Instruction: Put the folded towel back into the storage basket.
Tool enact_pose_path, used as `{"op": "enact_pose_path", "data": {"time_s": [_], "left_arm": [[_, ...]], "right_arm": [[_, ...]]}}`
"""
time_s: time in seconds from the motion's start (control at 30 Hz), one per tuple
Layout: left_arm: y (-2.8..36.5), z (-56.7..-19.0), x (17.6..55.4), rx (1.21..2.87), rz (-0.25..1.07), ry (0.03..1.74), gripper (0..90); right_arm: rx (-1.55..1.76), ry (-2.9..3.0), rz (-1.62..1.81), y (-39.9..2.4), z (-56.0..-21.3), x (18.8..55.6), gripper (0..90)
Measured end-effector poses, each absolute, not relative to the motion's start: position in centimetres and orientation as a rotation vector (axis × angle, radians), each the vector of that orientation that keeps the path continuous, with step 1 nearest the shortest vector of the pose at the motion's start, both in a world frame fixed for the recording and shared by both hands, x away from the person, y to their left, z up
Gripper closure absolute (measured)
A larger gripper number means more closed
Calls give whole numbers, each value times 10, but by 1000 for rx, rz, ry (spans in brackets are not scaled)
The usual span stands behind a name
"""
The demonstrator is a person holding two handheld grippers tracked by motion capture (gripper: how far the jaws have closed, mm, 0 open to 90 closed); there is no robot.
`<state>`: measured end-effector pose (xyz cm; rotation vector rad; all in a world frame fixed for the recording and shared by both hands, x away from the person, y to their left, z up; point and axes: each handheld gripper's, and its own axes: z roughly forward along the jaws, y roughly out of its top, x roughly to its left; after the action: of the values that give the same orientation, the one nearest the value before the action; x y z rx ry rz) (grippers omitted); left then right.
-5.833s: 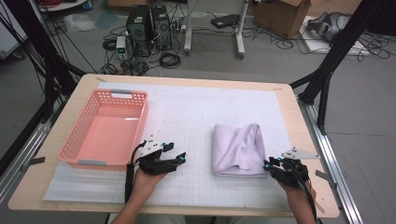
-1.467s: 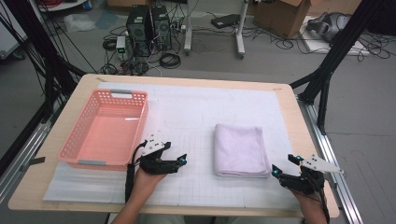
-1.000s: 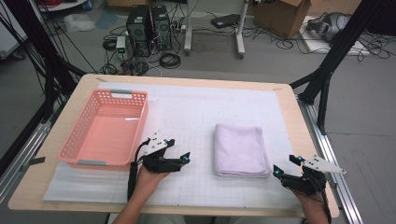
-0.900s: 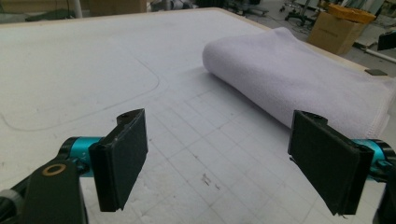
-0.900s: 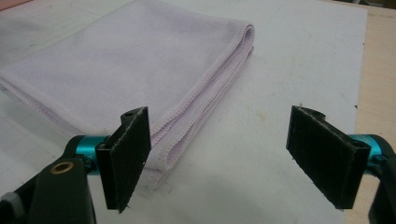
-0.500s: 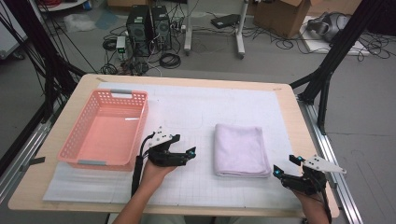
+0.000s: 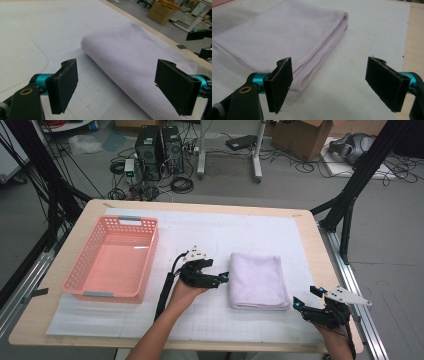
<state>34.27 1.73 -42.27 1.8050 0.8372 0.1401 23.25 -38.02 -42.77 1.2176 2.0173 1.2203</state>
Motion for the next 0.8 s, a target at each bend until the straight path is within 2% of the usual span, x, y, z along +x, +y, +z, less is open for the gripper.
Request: {"op": "enact_pose_path", "data": {"time_s": [0.8], "left_arm": [[-30, -449, 357, 1895, -13, 933, 209]], "right_arm": [[1217, 2030, 1220, -380, -429, 234, 207]]}}
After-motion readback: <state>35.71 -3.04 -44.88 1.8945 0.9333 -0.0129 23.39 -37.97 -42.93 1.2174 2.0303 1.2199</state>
